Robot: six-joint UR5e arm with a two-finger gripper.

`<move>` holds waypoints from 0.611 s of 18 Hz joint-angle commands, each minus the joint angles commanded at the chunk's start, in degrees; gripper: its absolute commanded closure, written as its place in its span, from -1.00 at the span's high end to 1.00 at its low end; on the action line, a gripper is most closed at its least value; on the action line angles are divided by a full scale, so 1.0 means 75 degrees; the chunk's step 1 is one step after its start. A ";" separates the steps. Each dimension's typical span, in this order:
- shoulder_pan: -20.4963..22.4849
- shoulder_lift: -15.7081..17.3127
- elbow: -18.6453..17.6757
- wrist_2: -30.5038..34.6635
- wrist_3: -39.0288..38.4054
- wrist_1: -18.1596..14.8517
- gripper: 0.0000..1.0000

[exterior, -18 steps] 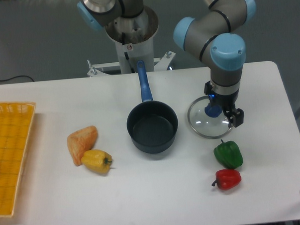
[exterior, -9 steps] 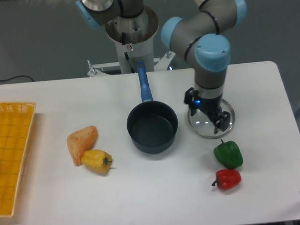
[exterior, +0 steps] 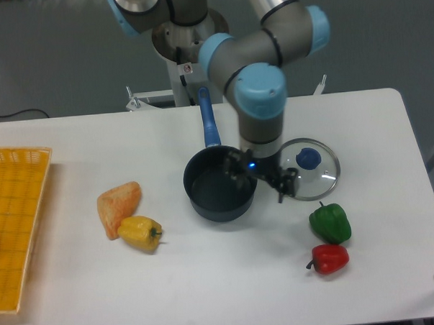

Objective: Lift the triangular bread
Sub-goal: 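Move the gripper from the glass lid over the dark saucepan, then move the gripper toward the triangular bread beside the yellow pepper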

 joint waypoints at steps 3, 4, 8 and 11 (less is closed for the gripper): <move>-0.0690 -0.0023 -0.0198 0.0035 -0.0528 -0.0035 1.00; -0.0867 -0.0035 -0.0257 0.0047 -0.0622 -0.0059 1.00; -0.1593 -0.0047 -0.0340 0.0035 -0.1512 -0.0047 1.00; -0.2168 -0.0082 -0.0340 0.0035 -0.2284 -0.0047 1.00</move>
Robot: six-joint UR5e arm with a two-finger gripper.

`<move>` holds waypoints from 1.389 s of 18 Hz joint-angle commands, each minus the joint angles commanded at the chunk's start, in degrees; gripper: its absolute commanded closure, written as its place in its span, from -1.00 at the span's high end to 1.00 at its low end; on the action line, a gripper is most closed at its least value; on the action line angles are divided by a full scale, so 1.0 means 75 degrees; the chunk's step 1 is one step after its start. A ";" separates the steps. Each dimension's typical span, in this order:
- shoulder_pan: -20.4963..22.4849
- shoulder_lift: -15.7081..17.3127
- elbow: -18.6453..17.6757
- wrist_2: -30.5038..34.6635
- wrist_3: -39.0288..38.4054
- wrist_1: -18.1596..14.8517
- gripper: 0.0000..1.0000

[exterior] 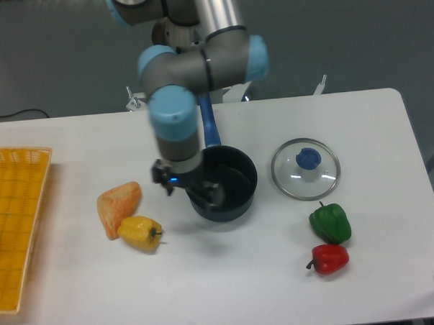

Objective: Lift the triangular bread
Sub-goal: 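Move the gripper toward the triangular bread beside the yellow pepper, then lower the gripper onto the triangular bread and close it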

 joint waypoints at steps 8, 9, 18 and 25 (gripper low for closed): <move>-0.1219 -0.0668 0.0000 0.0047 -0.0858 0.0058 1.00; -0.1302 -0.0703 0.0000 0.0047 -0.0882 0.0059 1.00; -0.1548 -0.0984 -0.0082 0.0186 -0.0917 0.0082 1.00; -0.1560 -0.1113 -0.0070 0.0351 -0.0894 0.0082 1.00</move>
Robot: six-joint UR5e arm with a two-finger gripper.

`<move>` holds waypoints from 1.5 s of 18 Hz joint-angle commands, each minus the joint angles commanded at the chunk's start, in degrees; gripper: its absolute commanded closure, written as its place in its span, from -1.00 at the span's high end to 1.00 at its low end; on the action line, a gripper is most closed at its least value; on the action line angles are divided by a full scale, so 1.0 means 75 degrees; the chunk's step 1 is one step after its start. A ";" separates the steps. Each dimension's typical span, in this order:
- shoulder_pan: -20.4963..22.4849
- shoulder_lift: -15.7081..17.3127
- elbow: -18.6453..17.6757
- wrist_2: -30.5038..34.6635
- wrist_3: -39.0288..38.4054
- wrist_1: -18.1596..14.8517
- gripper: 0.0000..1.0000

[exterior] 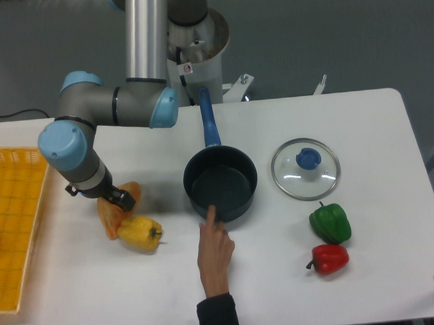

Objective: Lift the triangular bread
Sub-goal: 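Lower the gripper onto the triangular bread and close it, then lift the grasped triangular bread up off the table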

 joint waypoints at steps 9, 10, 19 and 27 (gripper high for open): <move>-0.0117 -0.0270 0.0000 0.0328 -0.0023 0.0152 1.00; -0.0117 -0.0281 0.0000 0.0317 -0.0023 0.0164 1.00; -0.0105 -0.0293 0.0000 0.0293 0.0012 0.0129 -0.08; -0.0082 -0.0235 0.0011 0.0305 0.0012 0.0036 -0.69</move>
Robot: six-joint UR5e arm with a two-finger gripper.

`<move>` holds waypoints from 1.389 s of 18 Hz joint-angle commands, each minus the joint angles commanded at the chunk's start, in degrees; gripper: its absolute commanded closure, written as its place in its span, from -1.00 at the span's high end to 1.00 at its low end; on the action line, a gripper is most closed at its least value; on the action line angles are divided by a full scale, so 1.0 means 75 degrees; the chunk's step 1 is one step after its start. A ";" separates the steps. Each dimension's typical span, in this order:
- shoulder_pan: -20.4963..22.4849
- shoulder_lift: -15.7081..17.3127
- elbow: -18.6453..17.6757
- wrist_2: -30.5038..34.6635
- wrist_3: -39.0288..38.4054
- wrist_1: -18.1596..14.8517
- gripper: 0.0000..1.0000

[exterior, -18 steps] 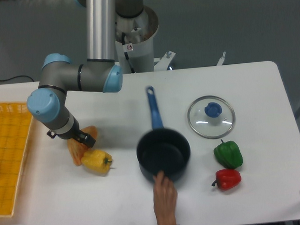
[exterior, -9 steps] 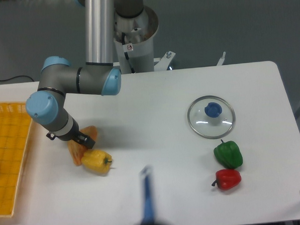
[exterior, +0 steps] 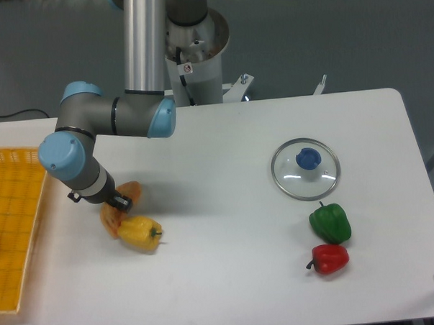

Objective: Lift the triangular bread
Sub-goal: 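Lift the grasped triangular bread up off the table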

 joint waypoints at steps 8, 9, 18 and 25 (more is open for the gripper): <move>0.0386 0.0538 0.0281 0.0023 0.0338 -0.0971 -0.76; 0.0491 0.0667 0.0339 0.0012 0.0560 -0.1182 -0.76; 0.1592 0.1675 0.0468 -0.0047 0.2576 -0.1628 -0.76; 0.2226 0.1875 0.0844 -0.0304 0.3210 -0.2180 -0.76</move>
